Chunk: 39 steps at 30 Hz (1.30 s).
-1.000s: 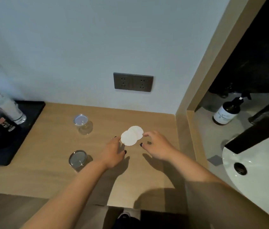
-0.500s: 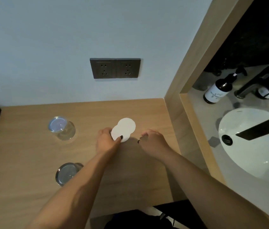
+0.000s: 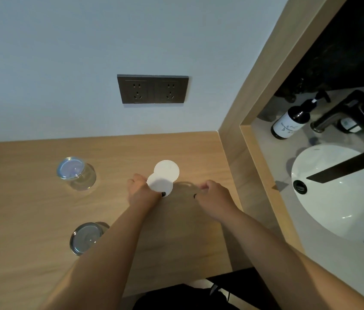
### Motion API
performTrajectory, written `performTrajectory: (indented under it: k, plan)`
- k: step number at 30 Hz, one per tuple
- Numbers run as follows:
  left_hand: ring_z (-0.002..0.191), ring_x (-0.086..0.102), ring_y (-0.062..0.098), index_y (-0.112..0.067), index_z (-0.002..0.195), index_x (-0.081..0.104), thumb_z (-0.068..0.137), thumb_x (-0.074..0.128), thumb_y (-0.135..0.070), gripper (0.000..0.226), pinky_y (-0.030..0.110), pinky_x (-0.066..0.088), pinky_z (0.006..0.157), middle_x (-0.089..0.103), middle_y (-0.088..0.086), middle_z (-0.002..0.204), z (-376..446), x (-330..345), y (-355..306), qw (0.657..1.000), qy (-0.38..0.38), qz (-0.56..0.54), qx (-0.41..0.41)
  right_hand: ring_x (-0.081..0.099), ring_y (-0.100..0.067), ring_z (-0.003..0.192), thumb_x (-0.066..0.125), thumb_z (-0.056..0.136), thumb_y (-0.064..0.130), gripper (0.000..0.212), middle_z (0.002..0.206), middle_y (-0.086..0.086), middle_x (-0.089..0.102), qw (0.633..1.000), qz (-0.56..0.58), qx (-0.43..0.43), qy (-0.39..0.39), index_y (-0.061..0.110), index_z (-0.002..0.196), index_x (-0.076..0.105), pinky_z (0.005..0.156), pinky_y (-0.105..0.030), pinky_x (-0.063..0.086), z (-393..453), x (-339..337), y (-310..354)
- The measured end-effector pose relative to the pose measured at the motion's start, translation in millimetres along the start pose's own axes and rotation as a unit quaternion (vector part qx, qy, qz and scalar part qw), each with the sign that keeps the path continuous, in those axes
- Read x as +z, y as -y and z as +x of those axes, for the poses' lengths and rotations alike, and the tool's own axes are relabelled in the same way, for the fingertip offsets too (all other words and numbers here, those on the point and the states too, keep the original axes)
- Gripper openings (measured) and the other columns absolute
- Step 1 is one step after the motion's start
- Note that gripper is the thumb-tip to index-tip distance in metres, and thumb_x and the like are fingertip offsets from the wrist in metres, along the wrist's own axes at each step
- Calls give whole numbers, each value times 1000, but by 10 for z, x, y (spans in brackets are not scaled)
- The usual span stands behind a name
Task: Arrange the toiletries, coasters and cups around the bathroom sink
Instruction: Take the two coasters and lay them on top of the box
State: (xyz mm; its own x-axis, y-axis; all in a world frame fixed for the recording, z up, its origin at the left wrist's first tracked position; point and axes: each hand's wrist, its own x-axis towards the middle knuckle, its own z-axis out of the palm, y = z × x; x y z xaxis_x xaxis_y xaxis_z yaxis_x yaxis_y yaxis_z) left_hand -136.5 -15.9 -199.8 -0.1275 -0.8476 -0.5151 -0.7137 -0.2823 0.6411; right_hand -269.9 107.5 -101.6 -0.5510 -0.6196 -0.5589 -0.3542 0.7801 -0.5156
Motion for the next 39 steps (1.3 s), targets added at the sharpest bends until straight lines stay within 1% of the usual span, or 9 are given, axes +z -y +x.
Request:
performTrajectory:
  k: [7, 10, 12, 16, 18, 22, 25, 30, 39]
  plan:
    - [74, 53, 19, -18, 79, 51, 80, 66, -16, 14, 23, 38, 58, 57, -7, 75, -279, -119, 123, 991, -41, -90, 92, 62, -17, 90, 52, 85, 27, 21, 103, 2, 63, 999, 46, 11, 7, 19, 104, 59, 72, -29, 48, 10, 66, 17]
    - [65, 52, 11, -20, 75, 58, 79, 71, -11, 16, 20, 37, 57, 60, -10, 72, -488, -153, 61, 976, -78, -140, 144, 63, -18, 67, 49, 90, 29, 23, 87, -3, 70, 992, 127, 24, 13, 12, 97, 62, 64, -33, 51, -13, 75, 83]
    - [61, 52, 6, -25, 73, 59, 76, 69, 0, 27, 16, 38, 58, 65, -7, 77, -614, -182, 45, 960, -105, -165, 203, 55, -17, 51, 46, 97, 33, 32, 70, -3, 68, 981, 190, 31, 24, 7, 95, 64, 49, -26, 42, -60, 45, 145]
    - [69, 54, 6, -21, 76, 60, 70, 66, 13, 35, 9, 38, 63, 63, -5, 85, -787, -254, -3, 924, -142, -141, 326, 40, -14, 41, 41, 97, 45, 46, 60, -3, 61, 962, 266, 44, 35, 10, 82, 66, 43, -21, 31, -174, -12, 233]
    - [71, 53, 6, -17, 78, 61, 68, 67, 15, 34, 11, 39, 64, 61, -6, 87, -794, -271, -8, 907, -151, -109, 378, 38, -14, 42, 44, 96, 45, 42, 58, -3, 60, 952, 300, 39, 43, 13, 78, 63, 42, -22, 29, -214, -18, 247]
    - [70, 56, 14, -17, 82, 60, 70, 65, 9, 29, 35, 49, 63, 60, -5, 91, -723, -245, 19, 887, -137, -72, 435, 39, -10, 45, 56, 93, 23, 19, 62, -1, 60, 954, 296, 20, 39, 13, 79, 64, 43, -19, 32, -255, 0, 204]
    - [67, 56, 12, -15, 86, 60, 75, 70, 2, 22, 35, 49, 59, 58, -5, 91, -643, -165, 28, 907, -116, -42, 403, 40, -9, 43, 57, 92, 17, 15, 61, 1, 61, 951, 309, 31, -2, 10, 79, 63, 40, -17, 33, -211, -4, 102]
    - [84, 56, 1, -25, 99, 56, 74, 77, -26, 33, 17, 41, 65, 60, -5, 99, -275, -28, -78, 976, -55, -71, 197, 44, -10, 46, 58, 91, 17, 17, 62, 0, 62, 937, 339, 64, -60, 12, 76, 62, 47, -23, 34, -158, -159, -109]
    - [115, 49, 30, -14, 123, 45, 58, 86, -36, 79, 46, 45, 97, 42, 8, 126, 324, 297, -245, 994, -32, 15, 102, 48, -11, 48, 57, 93, 17, 18, 62, -2, 62, 922, 363, 102, -88, 13, 77, 64, 52, -24, 37, -171, -271, -310]
